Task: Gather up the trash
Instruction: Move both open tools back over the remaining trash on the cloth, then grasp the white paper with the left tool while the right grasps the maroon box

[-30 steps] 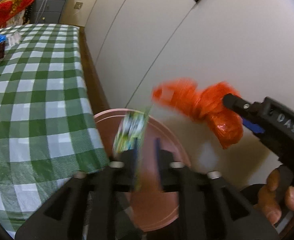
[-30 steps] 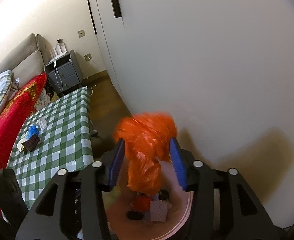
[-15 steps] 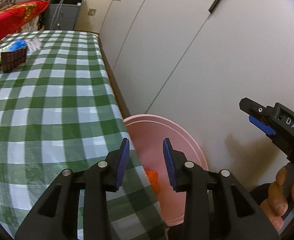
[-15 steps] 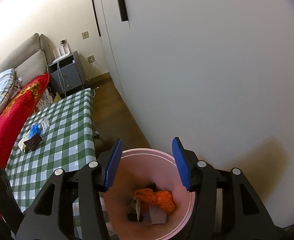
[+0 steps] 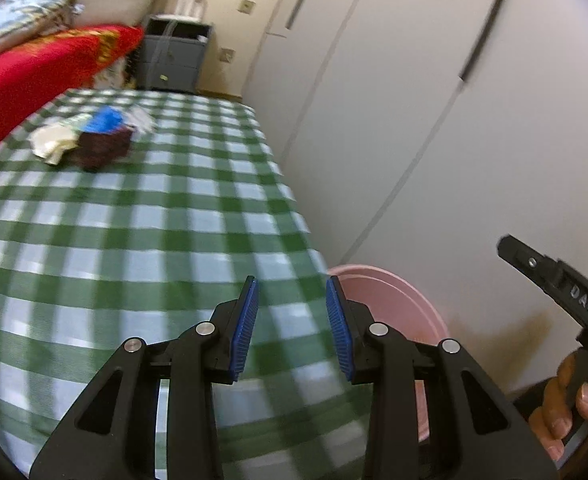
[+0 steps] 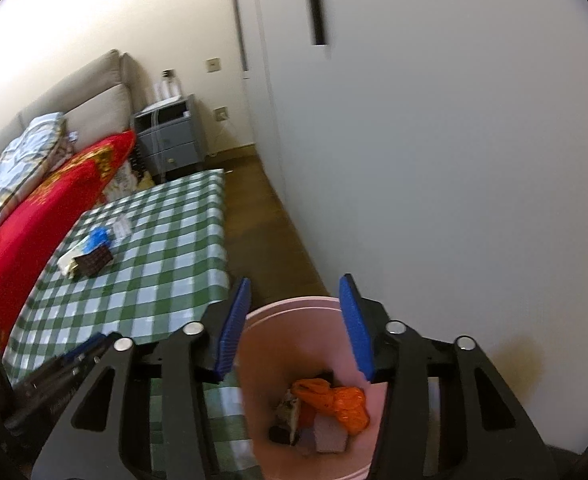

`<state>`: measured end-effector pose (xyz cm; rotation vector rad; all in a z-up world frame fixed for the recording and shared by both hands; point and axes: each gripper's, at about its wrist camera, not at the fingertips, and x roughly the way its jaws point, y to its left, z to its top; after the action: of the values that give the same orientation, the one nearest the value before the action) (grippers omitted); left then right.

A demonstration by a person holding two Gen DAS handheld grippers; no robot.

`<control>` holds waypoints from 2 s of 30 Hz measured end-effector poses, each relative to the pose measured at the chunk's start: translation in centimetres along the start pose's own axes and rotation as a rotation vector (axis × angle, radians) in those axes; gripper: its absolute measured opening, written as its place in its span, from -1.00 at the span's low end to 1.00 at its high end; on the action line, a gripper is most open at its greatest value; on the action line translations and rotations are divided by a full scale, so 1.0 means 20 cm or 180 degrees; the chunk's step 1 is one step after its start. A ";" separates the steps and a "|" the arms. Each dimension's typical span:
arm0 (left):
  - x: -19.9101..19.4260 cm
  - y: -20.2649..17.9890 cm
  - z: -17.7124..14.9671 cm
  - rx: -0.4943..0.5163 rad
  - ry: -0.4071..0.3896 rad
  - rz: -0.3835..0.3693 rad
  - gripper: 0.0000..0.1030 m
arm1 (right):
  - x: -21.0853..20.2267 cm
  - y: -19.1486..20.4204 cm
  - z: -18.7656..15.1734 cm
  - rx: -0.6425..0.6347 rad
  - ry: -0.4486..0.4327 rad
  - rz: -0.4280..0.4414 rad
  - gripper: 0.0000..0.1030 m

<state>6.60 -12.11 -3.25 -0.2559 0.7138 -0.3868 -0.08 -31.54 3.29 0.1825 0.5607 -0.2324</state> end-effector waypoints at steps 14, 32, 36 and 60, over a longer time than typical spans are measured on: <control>-0.27 0.28 0.29 -0.0075 -0.0557 0.0718 -0.34 | 0.15 0.33 0.05 -0.0143 0.0018 0.0692 -0.43; -0.35 0.73 0.88 0.0537 -0.0724 0.1004 -0.34 | 0.43 0.98 0.31 -0.0724 -0.0059 0.1549 -0.40; -0.30 0.85 0.92 0.0739 -0.0735 0.1026 -0.34 | 0.51 1.13 0.31 -0.1016 -0.0056 0.1694 -0.04; 0.23 1.48 0.82 0.0006 -0.0081 0.0825 0.12 | 1.14 1.66 0.05 -0.1996 0.0324 0.1694 0.81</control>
<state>28.40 14.00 -4.56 -0.1633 0.7113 -0.1373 28.03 -3.71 -4.79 -0.2685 0.6407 0.4729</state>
